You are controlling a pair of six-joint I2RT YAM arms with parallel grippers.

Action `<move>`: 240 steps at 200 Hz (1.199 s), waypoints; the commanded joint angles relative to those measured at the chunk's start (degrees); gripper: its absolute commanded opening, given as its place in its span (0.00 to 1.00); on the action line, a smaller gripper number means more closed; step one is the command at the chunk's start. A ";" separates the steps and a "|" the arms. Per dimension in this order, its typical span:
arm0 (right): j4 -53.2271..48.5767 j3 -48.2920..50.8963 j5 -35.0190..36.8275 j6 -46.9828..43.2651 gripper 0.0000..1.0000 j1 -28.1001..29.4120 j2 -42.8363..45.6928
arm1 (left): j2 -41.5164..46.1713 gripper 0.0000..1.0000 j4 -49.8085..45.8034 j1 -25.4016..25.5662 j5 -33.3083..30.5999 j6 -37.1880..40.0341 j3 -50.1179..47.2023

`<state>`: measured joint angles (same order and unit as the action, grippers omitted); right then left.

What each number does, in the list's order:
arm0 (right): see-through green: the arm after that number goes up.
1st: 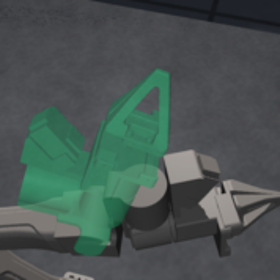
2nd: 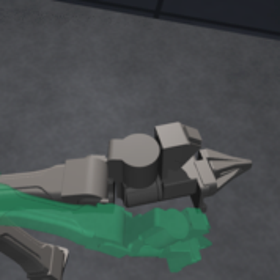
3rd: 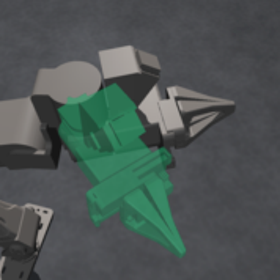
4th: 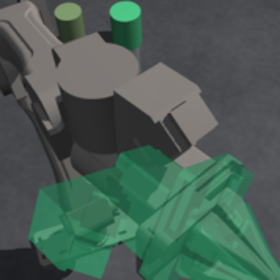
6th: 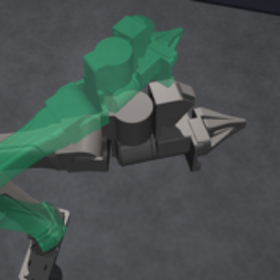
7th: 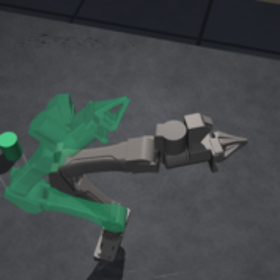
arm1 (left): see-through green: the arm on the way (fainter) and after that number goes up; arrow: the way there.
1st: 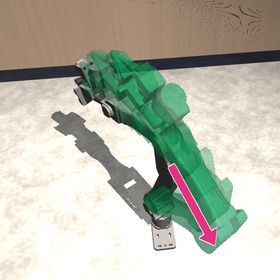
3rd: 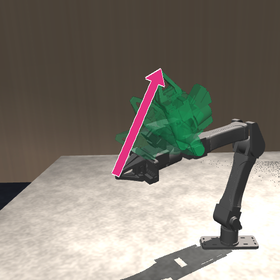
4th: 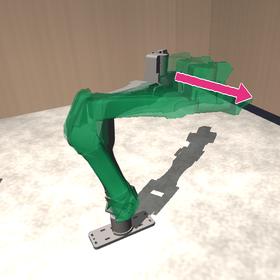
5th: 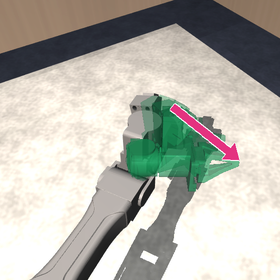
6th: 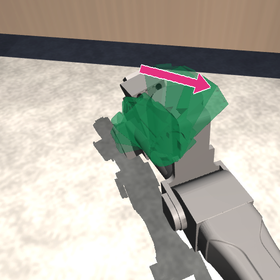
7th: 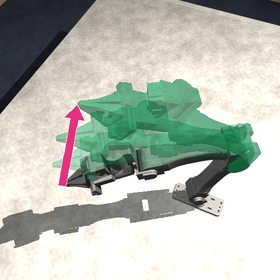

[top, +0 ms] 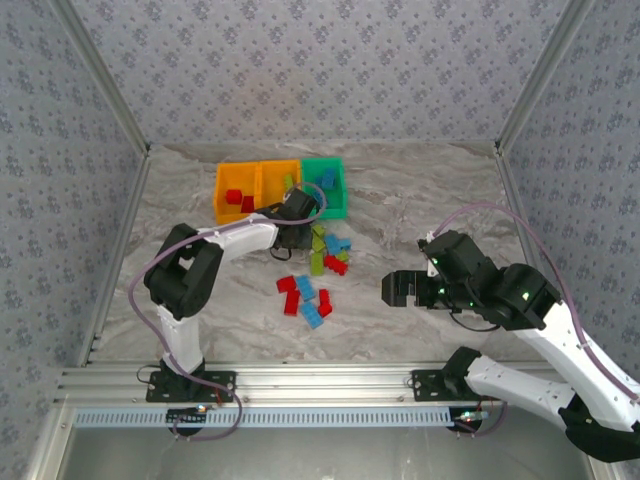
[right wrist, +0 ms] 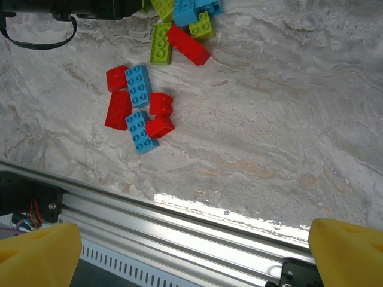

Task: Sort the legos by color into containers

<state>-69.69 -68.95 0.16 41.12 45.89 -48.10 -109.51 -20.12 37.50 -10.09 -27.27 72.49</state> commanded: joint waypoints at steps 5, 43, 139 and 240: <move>0.22 -0.27 -0.82 1.20 1.00 0.24 0.45 | 2.27 0.23 -1.86 -0.32 0.02 0.00 1.35; 3.22 0.13 -2.86 2.01 1.00 0.62 0.20 | 7.16 0.13 -3.39 -0.09 0.69 0.20 1.84; 2.54 0.13 -1.90 3.04 1.00 1.25 0.55 | -0.62 0.10 -5.66 -7.86 -7.93 11.13 22.40; 6.95 2.58 1.08 2.70 1.00 2.18 -4.83 | 13.83 0.40 -4.63 -8.03 -1.64 13.54 16.62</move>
<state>-66.65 -68.12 0.21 44.18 47.44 -48.77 -110.06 -23.92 27.24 -13.65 -15.44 94.50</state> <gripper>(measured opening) 0.999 0.400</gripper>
